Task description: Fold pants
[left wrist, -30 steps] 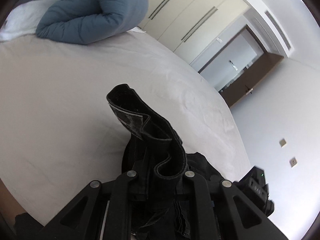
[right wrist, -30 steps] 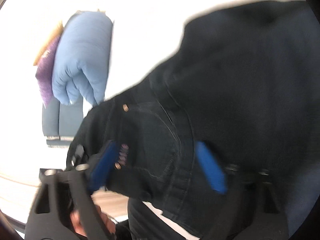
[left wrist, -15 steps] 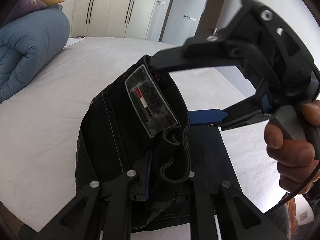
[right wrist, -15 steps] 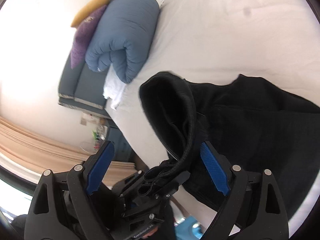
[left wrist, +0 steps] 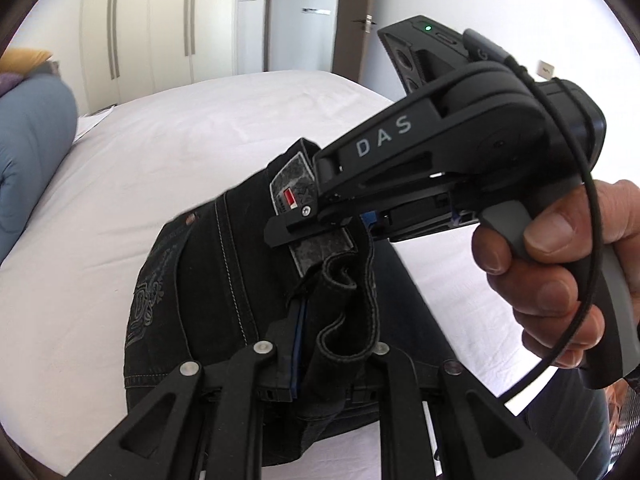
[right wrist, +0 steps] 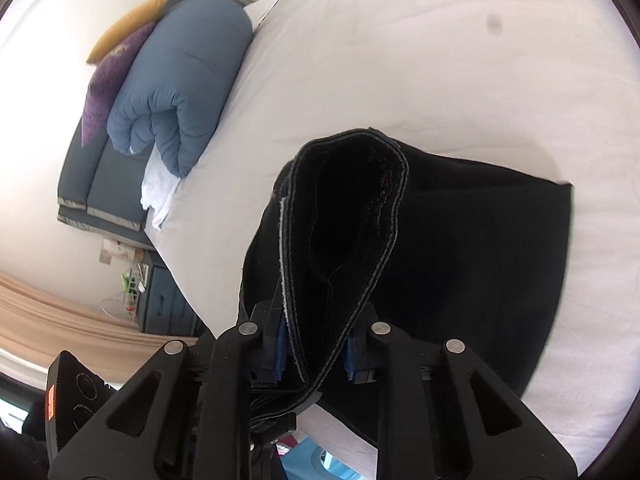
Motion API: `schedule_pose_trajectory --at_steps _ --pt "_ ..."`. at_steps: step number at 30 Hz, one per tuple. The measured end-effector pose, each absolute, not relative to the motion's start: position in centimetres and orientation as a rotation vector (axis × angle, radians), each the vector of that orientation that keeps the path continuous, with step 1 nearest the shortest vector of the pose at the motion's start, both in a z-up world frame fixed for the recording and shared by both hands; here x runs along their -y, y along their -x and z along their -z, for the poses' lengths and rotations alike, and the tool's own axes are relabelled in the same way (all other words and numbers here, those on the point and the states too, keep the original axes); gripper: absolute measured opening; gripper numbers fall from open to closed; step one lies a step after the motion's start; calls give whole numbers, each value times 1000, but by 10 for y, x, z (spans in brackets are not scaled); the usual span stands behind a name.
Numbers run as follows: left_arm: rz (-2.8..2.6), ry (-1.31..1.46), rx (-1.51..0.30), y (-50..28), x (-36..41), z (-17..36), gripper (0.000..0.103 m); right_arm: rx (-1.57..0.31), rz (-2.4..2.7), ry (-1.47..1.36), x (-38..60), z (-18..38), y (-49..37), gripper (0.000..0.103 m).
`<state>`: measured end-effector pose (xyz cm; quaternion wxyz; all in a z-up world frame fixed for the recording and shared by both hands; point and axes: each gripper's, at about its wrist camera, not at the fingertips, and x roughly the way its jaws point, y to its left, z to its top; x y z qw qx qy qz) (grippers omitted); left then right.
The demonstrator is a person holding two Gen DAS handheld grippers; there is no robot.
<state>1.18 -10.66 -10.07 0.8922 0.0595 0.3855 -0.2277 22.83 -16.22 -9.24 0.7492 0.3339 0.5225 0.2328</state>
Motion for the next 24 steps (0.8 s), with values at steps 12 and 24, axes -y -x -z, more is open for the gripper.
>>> schedule_pose_trajectory --at_steps 12,24 --pt "558 -271 -845 -17 174 131 16 -1099 -450 -835 250 162 -179 15" --pt "658 -124 -907 -17 157 139 66 -1141 -471 -948 267 231 -195 18"
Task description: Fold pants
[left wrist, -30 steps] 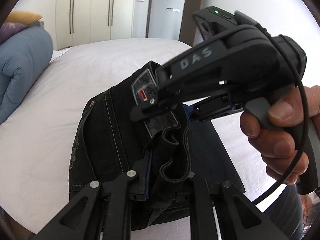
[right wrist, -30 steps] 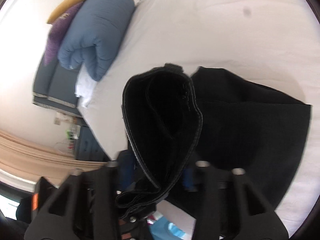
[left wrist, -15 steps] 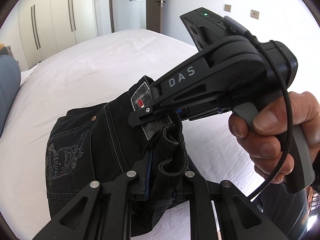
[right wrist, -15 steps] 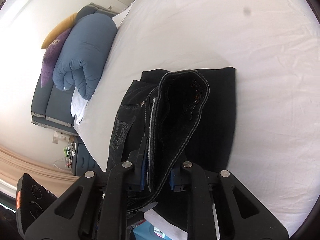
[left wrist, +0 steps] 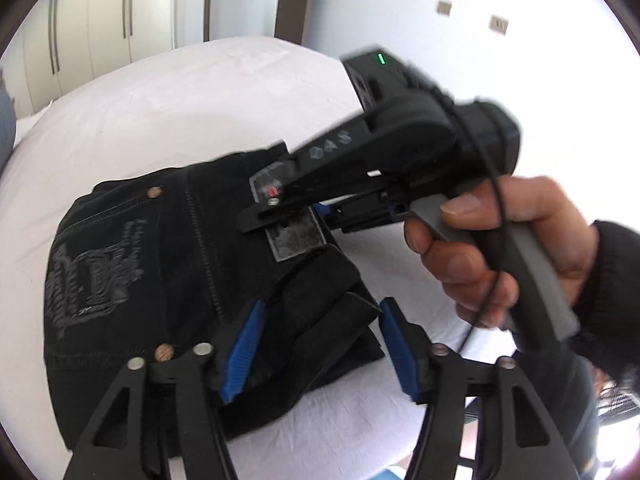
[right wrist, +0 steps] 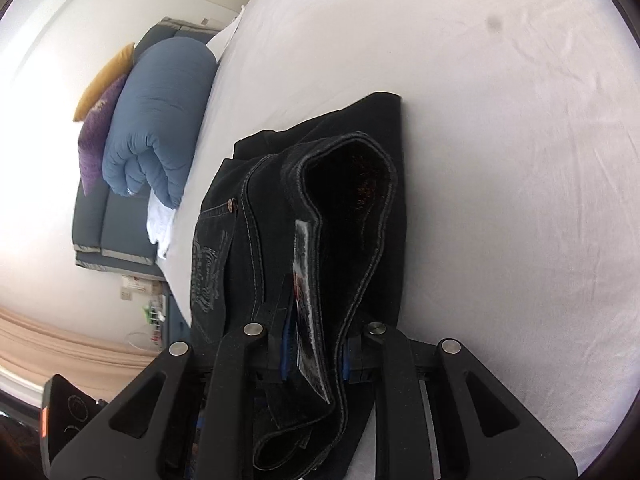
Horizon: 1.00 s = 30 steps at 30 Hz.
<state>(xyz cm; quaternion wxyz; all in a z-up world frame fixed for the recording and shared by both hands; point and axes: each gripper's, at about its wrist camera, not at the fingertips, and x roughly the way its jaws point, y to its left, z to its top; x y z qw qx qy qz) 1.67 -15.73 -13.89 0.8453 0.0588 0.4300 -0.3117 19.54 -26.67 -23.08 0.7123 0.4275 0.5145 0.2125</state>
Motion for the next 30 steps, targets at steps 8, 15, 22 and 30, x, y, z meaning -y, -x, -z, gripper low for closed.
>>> schedule_pose_trajectory --at_steps 8,15,22,30 --pt "513 18 -814 -44 67 108 78 -1011 -211 -905 298 176 -182 45" --pt "445 39 -862 -102 20 127 76 -988 -521 -892 231 154 -196 45" --pt "425 12 -931 -107 25 182 70 -1028 -529 -872 203 222 -182 31" --pt "442 -94 -889 -80 10 170 73 -954 -436 -980 241 224 -137 32"
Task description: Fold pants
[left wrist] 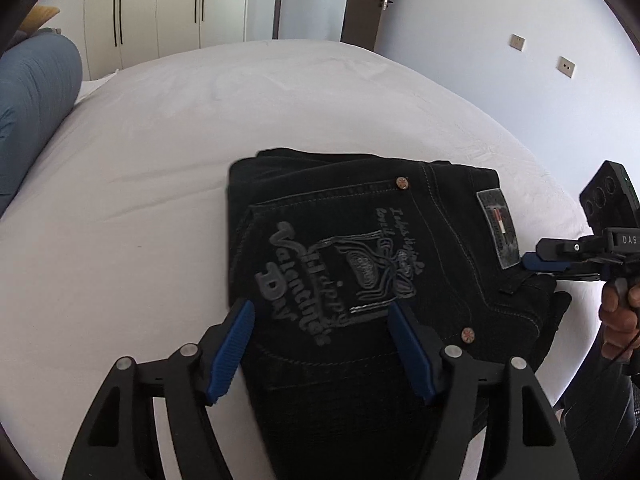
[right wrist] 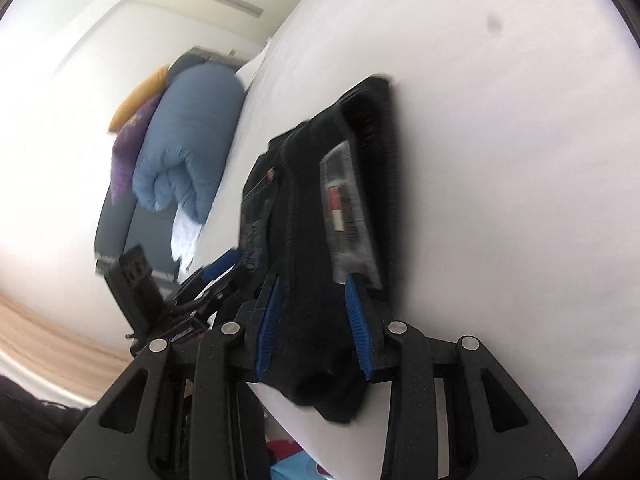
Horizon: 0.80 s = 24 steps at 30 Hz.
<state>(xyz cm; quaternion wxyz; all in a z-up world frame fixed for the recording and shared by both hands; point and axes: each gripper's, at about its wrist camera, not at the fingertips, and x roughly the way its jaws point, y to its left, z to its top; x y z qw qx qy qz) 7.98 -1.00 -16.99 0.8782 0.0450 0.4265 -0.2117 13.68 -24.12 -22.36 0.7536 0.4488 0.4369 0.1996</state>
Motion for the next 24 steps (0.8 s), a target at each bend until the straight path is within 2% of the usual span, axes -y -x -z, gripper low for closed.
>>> schedule_pose_trajectory --at_steps 2,3,7,8,9,11,12,14,15,16,17,19,24 --pt "407 -68 -852 -81 -9 155 75 -944 -374 -999 258 218 -123 34" --pt "395 -53 -844 -85 -16 150 79 -938 -345 -1002 265 215 -120 34" --pt "430 -26 -789 -107 -17 121 81 -911 -378 -993 267 192 -130 34" --pt "463 -19 -784 -114 -10 115 84 -897 -413 -982 265 183 -135 34" --pt "495 -10 -799 -123 -3 112 91 -891 -446 -975 258 177 -145 34" --pt "562 46 -854 -151 12 120 89 -912 -508 -970 243 171 -169 34" --pt "575 86 -875 -164 16 128 83 -925 -521 -967 236 173 -182 34" --pt "620 184 -1011 -191 20 152 53 -961 -530 -976 231 184 -201 34" --pt "618 220 -1065 -201 22 167 26 -999 -511 -984 233 194 -209 34" --pt "609 222 -1097 -204 22 177 15 -1053 -461 -986 232 208 -216 31" --pt "614 199 -1102 -200 21 183 13 -1105 -423 -1004 228 224 -223 25" --pt "642 171 -1081 -181 17 182 13 -1086 -429 -1053 234 235 -221 16" --pt "664 94 -1057 -111 8 188 13 -1051 -467 -1035 230 239 -196 16"
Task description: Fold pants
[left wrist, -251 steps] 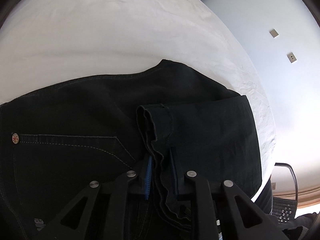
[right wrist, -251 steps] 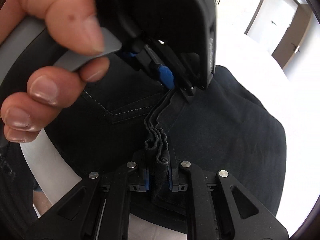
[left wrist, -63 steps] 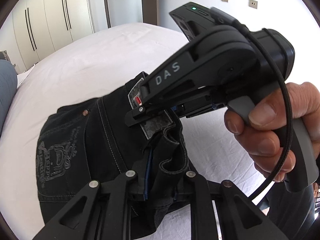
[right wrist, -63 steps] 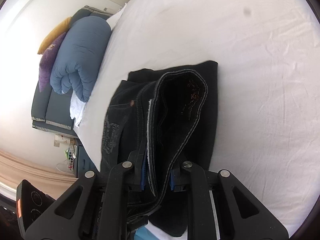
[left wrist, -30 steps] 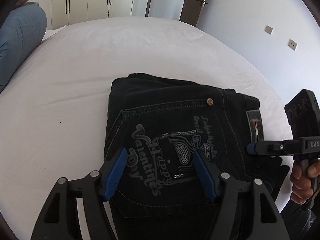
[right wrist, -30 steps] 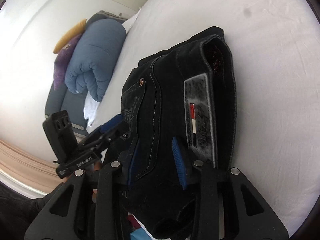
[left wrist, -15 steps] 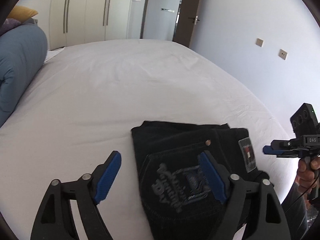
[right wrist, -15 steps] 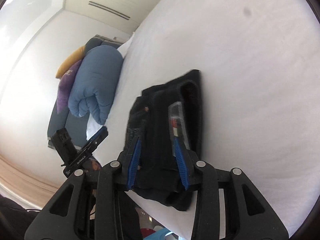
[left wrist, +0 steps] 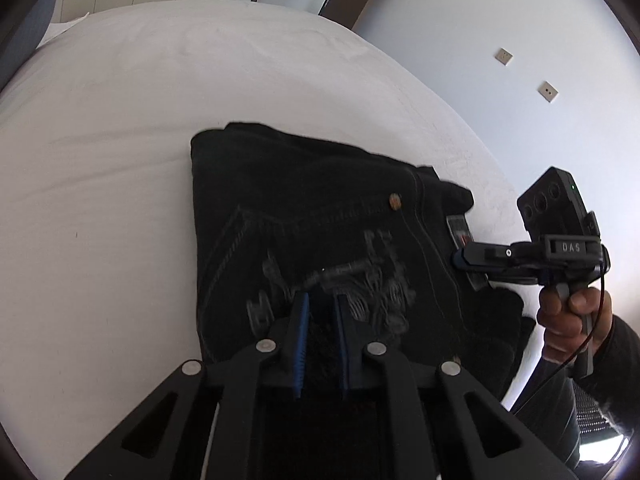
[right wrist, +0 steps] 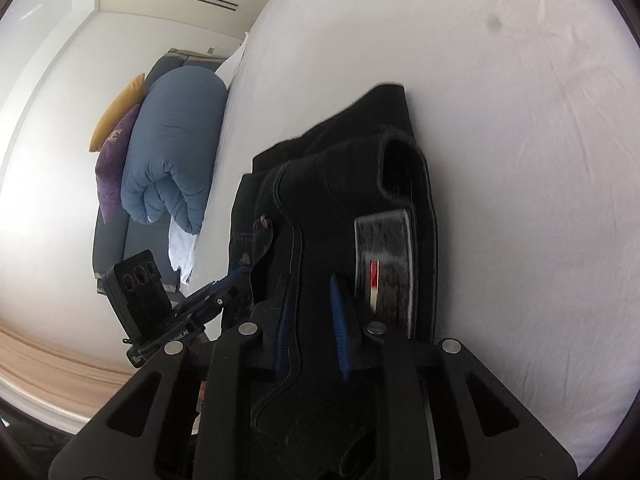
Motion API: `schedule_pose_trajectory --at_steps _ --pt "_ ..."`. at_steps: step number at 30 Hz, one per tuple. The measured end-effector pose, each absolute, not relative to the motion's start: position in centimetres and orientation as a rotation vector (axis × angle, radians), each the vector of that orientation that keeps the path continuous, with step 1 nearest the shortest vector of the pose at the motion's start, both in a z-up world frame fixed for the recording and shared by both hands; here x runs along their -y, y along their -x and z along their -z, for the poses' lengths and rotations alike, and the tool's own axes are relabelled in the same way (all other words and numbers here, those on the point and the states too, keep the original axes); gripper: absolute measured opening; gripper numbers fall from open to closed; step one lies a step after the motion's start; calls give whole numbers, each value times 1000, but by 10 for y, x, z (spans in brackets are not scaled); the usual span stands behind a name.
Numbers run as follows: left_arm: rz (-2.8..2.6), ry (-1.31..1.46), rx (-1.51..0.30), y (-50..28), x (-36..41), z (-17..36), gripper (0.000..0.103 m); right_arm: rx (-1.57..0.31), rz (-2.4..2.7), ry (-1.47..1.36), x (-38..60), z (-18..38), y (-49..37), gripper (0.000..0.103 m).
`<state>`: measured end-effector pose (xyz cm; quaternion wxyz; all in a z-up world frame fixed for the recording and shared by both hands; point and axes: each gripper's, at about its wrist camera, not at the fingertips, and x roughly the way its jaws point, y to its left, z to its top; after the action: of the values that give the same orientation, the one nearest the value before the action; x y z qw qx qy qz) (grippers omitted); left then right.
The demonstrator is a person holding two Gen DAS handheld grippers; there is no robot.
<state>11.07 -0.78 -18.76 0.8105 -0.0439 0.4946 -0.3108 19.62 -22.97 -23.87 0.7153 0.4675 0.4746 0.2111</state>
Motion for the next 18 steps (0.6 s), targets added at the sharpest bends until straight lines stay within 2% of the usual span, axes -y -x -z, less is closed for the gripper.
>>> schedule_pose_trajectory --at_steps 6,7,8,9,10,11,12,14,18 --pt "646 72 -1023 -53 -1 178 14 -1012 -447 -934 224 215 -133 21" --pt "642 65 -1023 -50 -4 173 16 -992 -432 -932 231 208 -121 28" --pt "633 63 -1012 -47 -9 167 21 -966 -407 -938 242 198 -109 44" --pt "627 70 -992 -46 -15 160 42 -947 -383 -943 250 192 -102 56" --pt "617 79 -973 -49 -22 154 71 -930 -356 -942 257 186 -99 76" --pt "596 87 -957 -55 -27 149 82 -912 -336 -937 268 179 -94 78" --pt "568 99 -940 -61 -34 145 88 -909 -338 -938 274 176 -95 78" --pt "545 148 -954 -81 -43 142 90 -953 -309 -942 284 179 -104 78" --pt "540 191 -1109 -119 -41 168 91 -1109 -260 -983 287 208 -132 78"
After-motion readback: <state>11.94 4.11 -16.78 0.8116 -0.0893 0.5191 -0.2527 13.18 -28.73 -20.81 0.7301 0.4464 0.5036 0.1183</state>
